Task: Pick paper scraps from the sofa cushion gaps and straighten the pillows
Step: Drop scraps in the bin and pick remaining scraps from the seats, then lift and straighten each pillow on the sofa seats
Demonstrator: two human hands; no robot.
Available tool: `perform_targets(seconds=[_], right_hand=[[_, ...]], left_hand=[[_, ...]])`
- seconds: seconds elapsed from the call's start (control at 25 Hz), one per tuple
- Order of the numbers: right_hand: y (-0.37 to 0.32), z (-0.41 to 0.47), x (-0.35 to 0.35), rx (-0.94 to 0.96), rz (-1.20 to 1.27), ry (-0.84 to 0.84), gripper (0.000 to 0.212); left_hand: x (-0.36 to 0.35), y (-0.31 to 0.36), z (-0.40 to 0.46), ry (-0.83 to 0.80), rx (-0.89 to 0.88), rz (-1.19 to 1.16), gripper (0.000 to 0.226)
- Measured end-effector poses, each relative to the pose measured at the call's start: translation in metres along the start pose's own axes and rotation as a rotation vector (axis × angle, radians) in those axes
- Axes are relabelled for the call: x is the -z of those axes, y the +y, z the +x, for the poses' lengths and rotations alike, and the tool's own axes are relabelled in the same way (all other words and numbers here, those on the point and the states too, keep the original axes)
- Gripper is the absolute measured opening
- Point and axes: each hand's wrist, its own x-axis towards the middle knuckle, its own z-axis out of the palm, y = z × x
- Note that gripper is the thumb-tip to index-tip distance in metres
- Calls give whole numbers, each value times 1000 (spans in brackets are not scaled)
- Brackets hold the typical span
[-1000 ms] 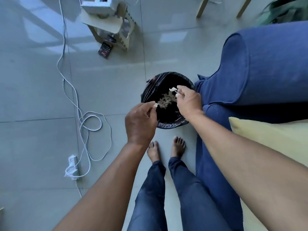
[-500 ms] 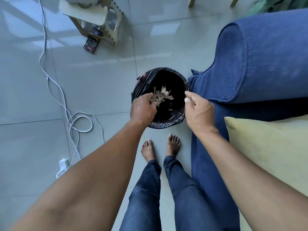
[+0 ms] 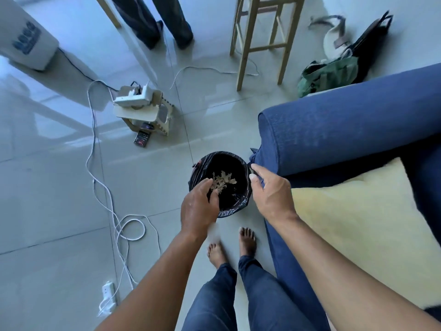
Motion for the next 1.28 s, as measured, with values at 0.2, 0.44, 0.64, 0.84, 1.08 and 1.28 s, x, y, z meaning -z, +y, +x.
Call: perform_targets(seconds=[0.2, 0.44, 0.64, 0.84, 1.08, 1.28], right_hand=[[-30, -42, 76, 64, -2, 153, 35], [-42, -71, 141, 25, -43, 373, 41], [-42, -101, 171, -153, -49, 583, 43], [-33, -149, 191, -357, -91, 749, 49], [-22, -212, 199, -551, -113, 919, 57], [-10, -247, 193, -655, -106, 968, 60]], left_hand=[[53, 67, -25, 42, -179, 33, 43], [85, 138, -36, -33, -439, 41, 55], [88, 183, -28, -113, -698, 121, 56], [76, 221, -40, -209, -967, 180, 59], [54, 252, -76, -345, -1207, 199, 63], [33, 261, -100, -429, -1314, 218, 65]])
